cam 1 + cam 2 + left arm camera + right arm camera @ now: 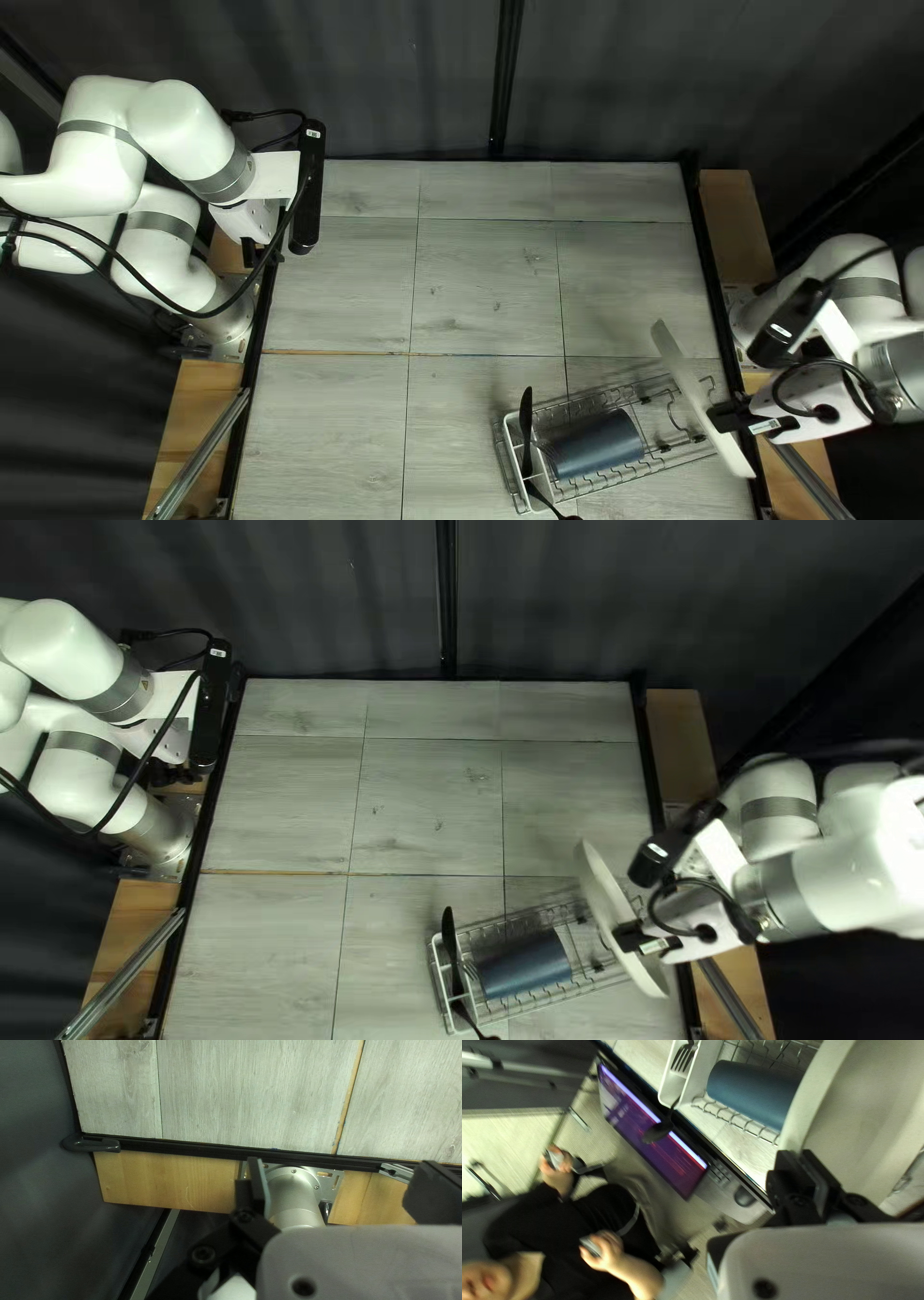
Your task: Pick up and place plate onto table. Place down one fork to the left of the plate. Place spoon and knife to the right of the plate. Place cup above the knife and spoon
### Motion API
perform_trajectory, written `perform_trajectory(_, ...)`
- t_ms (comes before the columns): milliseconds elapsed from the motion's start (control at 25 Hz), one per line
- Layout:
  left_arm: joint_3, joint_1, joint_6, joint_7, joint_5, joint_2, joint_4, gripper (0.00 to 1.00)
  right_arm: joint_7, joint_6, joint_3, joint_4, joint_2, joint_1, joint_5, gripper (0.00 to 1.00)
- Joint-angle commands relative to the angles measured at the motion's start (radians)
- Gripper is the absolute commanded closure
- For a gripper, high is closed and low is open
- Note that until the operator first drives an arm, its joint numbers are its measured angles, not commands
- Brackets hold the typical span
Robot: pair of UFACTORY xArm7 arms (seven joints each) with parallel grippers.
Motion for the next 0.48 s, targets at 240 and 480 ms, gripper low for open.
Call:
perform_trajectory(240, 0.0, 0.0, 0.0, 0.0, 0.0, 0.0, 0.0, 0.0, -0.413, 0.152, -0.193, 0.212, 0.355, -0.06, -0.19, 1.0)
perform_trajectory(480, 0.0, 0.0, 0.0, 0.0, 0.0, 0.0, 0.0, 0.0, -0.621, 0.15, -0.235, 0.31, 0.538, -0.082, -0.273, 1.0)
